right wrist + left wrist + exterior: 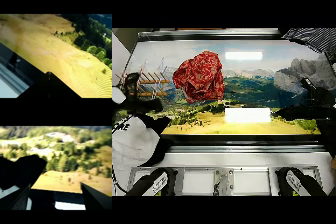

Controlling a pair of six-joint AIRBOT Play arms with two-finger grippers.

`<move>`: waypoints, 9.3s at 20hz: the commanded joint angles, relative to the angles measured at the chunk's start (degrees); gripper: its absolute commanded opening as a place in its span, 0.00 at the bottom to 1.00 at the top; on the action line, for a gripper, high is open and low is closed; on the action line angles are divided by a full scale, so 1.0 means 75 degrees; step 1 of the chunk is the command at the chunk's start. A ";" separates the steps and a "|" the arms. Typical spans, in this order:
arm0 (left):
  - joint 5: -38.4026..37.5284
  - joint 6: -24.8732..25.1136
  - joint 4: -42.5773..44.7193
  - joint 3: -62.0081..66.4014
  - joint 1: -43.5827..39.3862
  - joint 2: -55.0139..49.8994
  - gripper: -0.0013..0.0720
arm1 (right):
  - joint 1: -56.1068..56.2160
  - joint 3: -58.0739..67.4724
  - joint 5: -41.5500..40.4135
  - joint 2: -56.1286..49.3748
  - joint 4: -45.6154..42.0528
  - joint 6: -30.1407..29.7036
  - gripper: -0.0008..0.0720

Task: Fold the clothes and pants, and hang the long-sleeved shirts on hangers.

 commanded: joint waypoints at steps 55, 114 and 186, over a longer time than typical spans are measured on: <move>0.1597 -0.2055 -0.1119 0.5432 -0.6143 -0.4237 0.96 | -0.0003 -0.0003 0.0230 -0.0012 0.1064 0.0000 0.04; 0.1489 -0.0181 -0.2407 -0.0332 -0.2314 -0.1271 0.82 | 0.3611 0.1472 -0.1373 0.1145 -0.5310 0.6907 0.69; 0.1612 -0.0493 -0.2296 -0.0356 -0.5799 -0.1087 0.04 | 0.5423 0.0052 -0.1641 0.0440 -0.6140 0.7359 0.75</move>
